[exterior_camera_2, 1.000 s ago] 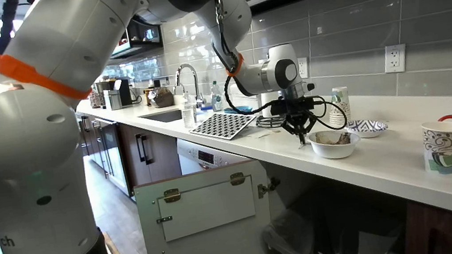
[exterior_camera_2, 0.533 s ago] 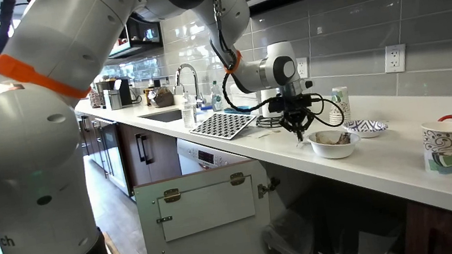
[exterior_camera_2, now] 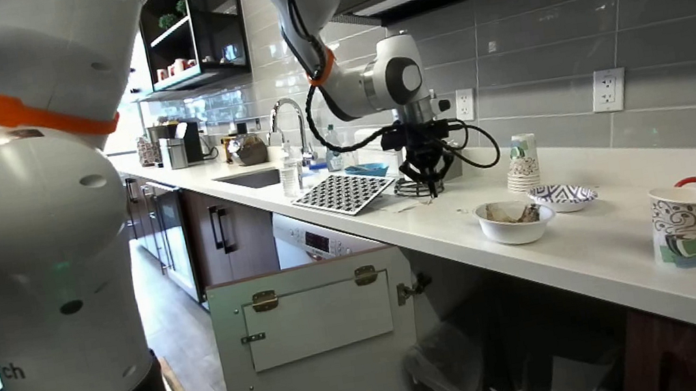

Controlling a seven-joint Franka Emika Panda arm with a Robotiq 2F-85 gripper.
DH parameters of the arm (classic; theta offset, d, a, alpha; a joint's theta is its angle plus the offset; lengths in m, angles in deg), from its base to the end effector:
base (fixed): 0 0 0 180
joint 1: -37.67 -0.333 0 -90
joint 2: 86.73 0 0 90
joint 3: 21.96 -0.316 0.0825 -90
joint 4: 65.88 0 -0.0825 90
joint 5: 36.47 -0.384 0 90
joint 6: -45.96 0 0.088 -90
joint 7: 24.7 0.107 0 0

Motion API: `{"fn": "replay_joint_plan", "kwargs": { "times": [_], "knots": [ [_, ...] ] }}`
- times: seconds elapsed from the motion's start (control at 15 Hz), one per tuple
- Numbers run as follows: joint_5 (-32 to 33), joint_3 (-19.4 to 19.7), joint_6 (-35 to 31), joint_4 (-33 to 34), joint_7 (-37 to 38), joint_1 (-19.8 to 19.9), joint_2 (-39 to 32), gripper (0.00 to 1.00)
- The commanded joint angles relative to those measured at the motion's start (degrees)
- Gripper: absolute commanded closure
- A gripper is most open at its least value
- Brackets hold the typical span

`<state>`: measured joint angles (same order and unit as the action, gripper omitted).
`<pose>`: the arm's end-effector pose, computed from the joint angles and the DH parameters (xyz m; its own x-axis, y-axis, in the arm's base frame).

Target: Throw away the small tissue

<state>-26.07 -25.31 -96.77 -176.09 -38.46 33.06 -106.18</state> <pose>0.6351 0.0875 0.3379 0.8522 0.4897 0.1845 0.4634 -0.8700 0.1686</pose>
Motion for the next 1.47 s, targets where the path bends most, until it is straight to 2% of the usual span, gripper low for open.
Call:
{"fn": "replay_joint_plan", "kwargs": {
  "times": [0.0,0.27,0.47,0.67,0.73,0.93,1.13,1.4],
  "knots": [
    [1.0,-0.5,-1.4,-10.8,0.4,0.0,8.1,1.0],
    [1.2,-0.9,-1.4,-18.8,0.2,0.0,14.3,1.0],
    [3.2,-0.3,-0.4,-23.6,2.7,0.0,17.7,1.0],
    [2.6,0.2,-2.7,-27.5,1.6,1.0,18.6,1.0],
    [2.4,0.5,-3.2,-28.1,3.5,1.3,18.2,1.0],
    [0.3,0.9,-11.2,-30.6,3.8,1.9,16.8,1.0],
    [1.6,1.9,-24.5,-33.8,6.3,2.7,14.8,1.0],
    [-3.3,0.8,-35.8,-37.0,3.6,3.9,11.2,1.0]
  ]
}}
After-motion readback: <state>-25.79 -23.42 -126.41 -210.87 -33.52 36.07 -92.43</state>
